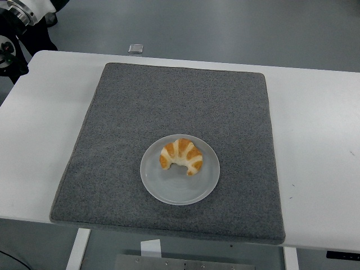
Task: Place the bread on the plate
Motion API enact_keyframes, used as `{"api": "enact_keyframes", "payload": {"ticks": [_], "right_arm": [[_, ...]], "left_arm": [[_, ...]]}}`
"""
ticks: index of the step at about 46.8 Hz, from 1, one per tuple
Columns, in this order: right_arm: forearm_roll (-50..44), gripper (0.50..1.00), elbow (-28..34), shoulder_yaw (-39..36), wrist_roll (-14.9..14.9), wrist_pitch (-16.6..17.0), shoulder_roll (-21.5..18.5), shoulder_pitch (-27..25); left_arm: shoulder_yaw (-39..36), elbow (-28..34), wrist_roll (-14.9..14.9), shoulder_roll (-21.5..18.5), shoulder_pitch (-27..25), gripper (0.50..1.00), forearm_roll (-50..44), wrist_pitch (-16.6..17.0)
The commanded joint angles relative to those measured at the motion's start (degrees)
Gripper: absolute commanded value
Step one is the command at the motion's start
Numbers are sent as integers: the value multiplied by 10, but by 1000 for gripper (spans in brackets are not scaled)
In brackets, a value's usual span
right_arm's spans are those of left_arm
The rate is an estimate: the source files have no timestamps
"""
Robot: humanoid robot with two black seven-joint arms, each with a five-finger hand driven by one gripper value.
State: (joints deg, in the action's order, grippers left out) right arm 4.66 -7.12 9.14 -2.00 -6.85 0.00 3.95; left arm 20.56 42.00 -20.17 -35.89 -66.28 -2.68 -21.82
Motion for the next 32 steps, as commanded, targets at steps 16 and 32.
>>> {"api": "enact_keyframes", "payload": {"ticks": [16, 32], "right_arm": [[0, 952, 0, 1, 0, 0, 0, 0], [-1, 952, 0, 1, 1, 0, 0, 0]], "left_arm": [[0, -38, 2, 51, 67, 964, -22, -24], [2, -39, 0, 62, 83, 988, -22, -42]]}}
